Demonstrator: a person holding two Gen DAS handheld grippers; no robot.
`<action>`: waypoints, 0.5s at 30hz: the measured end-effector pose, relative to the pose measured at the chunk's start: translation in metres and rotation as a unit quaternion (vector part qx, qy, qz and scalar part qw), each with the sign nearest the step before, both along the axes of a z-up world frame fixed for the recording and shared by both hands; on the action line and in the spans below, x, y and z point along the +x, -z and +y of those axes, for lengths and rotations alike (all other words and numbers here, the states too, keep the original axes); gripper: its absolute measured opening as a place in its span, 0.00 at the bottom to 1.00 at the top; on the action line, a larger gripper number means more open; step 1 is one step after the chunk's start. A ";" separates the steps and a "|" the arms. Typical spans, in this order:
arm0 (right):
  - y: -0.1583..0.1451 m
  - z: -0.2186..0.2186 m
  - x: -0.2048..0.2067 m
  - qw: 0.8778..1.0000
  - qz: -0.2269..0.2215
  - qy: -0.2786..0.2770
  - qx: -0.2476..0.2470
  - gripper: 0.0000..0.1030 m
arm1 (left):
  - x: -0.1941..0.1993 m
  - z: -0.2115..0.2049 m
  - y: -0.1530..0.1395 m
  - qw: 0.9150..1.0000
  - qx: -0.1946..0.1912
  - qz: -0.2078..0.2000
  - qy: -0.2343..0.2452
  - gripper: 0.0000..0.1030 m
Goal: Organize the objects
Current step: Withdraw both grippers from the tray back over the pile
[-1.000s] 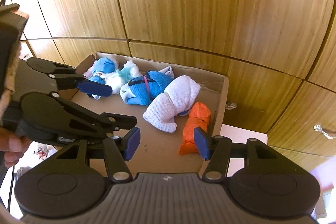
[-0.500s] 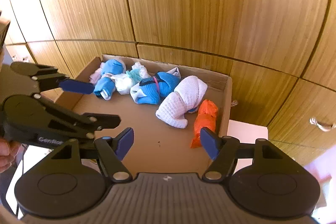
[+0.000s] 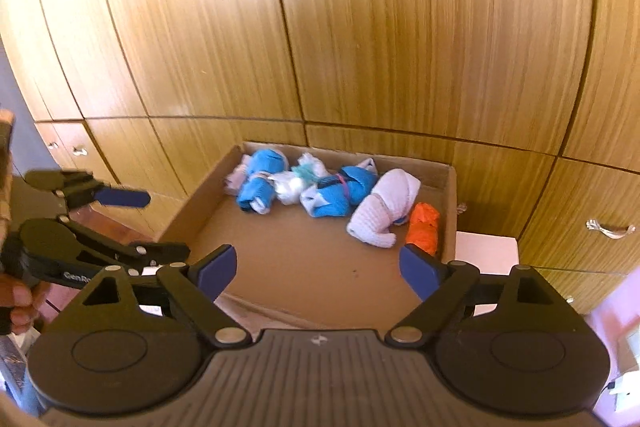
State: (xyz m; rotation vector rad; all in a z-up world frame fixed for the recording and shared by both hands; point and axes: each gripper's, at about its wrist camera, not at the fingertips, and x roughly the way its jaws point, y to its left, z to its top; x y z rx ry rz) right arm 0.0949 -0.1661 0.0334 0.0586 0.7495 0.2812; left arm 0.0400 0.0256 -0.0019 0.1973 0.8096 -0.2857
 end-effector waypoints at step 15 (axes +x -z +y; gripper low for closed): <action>0.058 -0.014 -0.110 0.997 -0.040 0.049 -0.042 0.93 | -0.112 0.019 0.040 0.998 -0.058 -0.022 -0.006 0.89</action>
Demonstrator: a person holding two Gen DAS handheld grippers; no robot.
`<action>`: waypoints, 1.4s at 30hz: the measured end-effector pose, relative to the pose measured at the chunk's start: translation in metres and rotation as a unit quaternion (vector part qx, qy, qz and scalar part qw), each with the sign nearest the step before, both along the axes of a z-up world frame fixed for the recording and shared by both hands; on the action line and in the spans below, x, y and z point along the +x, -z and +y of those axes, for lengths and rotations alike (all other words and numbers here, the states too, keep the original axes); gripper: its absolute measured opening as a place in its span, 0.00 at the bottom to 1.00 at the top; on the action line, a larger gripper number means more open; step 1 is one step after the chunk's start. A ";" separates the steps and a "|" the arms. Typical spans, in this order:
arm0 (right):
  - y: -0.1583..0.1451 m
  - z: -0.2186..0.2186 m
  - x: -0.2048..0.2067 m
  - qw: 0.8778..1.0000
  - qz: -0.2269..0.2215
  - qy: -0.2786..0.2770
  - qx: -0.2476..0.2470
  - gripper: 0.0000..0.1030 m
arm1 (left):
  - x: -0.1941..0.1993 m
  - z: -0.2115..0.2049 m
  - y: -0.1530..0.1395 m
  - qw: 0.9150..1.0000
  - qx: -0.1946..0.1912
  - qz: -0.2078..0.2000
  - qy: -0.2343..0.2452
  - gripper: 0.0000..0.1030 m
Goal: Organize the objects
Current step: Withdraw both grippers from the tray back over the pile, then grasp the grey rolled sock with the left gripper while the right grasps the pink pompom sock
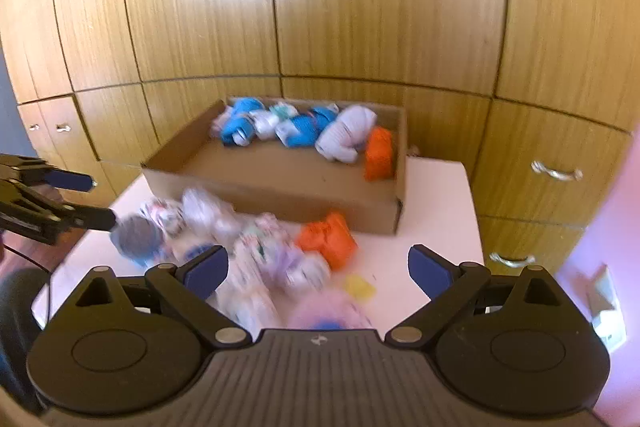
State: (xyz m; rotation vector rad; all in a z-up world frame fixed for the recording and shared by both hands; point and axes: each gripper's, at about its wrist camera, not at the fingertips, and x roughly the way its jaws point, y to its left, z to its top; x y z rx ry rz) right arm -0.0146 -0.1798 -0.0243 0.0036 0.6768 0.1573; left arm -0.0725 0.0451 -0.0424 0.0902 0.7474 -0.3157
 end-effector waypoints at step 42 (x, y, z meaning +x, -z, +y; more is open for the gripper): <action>0.042 -0.020 -0.010 0.996 0.013 -0.092 0.012 0.66 | 0.020 0.007 0.045 0.999 -0.038 0.016 0.022 0.54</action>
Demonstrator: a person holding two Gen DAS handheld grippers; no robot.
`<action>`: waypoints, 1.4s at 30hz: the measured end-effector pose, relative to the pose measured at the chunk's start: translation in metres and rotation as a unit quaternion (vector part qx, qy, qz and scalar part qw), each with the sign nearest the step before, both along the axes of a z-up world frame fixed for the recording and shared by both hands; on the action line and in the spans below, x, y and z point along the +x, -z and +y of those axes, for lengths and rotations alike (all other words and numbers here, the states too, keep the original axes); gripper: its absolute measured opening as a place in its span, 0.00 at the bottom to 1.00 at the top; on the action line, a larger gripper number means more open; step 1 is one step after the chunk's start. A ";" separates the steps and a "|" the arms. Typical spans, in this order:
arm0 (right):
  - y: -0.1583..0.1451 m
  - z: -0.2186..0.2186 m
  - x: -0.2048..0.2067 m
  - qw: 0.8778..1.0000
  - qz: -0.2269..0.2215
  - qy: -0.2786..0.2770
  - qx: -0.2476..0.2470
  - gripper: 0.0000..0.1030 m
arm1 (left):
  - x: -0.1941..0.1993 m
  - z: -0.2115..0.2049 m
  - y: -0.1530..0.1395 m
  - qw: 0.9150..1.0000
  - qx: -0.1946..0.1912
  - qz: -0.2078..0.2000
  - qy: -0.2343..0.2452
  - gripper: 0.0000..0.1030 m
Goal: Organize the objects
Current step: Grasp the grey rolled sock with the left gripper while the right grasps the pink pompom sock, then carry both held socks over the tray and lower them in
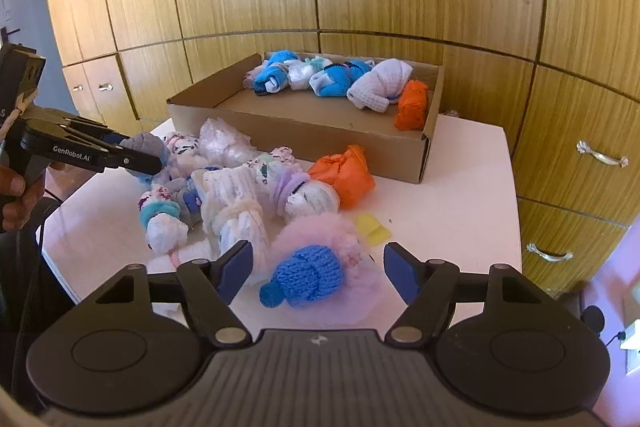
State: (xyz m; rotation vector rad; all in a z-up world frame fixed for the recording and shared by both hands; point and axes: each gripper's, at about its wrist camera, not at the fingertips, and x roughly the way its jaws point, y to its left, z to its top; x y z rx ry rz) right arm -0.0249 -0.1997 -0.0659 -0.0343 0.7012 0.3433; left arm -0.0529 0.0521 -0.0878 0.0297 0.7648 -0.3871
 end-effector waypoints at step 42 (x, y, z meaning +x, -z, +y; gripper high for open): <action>-0.036 -0.015 0.007 0.999 -0.044 0.019 0.005 0.35 | 0.007 -0.002 -0.043 1.000 0.013 -0.019 0.008 0.54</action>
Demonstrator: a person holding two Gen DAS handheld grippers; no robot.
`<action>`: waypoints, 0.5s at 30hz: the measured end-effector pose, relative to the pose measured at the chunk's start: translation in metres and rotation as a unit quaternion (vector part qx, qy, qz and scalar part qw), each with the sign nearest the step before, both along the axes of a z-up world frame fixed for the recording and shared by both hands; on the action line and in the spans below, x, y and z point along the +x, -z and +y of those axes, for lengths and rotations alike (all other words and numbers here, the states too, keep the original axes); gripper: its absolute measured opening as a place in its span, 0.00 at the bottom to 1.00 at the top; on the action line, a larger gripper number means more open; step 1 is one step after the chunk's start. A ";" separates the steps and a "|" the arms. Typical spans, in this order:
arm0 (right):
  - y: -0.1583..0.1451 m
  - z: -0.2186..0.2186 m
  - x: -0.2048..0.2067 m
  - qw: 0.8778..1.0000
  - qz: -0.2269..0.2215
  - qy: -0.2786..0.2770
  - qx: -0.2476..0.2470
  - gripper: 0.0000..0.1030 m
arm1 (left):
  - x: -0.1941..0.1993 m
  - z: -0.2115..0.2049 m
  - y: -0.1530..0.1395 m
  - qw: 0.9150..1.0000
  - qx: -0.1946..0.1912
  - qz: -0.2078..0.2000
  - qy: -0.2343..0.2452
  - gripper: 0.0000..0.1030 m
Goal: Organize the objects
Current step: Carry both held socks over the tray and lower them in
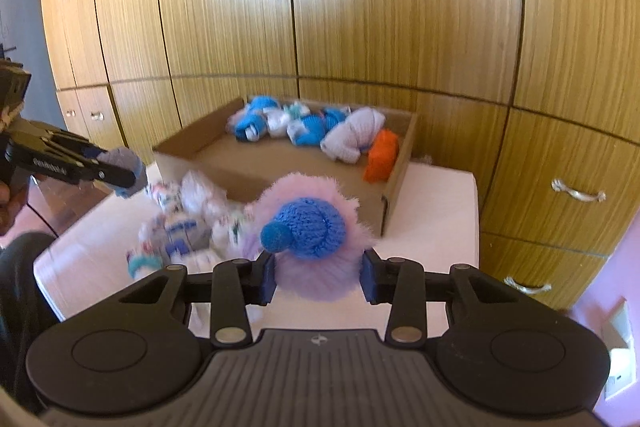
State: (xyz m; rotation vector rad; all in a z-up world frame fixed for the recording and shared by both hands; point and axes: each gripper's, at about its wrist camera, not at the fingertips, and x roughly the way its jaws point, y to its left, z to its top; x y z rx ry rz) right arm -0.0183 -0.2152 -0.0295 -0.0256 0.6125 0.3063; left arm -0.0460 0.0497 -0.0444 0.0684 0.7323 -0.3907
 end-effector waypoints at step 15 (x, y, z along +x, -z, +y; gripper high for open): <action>-0.033 0.015 0.091 1.000 -0.012 -0.019 -0.022 0.36 | 0.079 -0.025 -0.038 1.000 -0.008 -0.011 0.016 0.54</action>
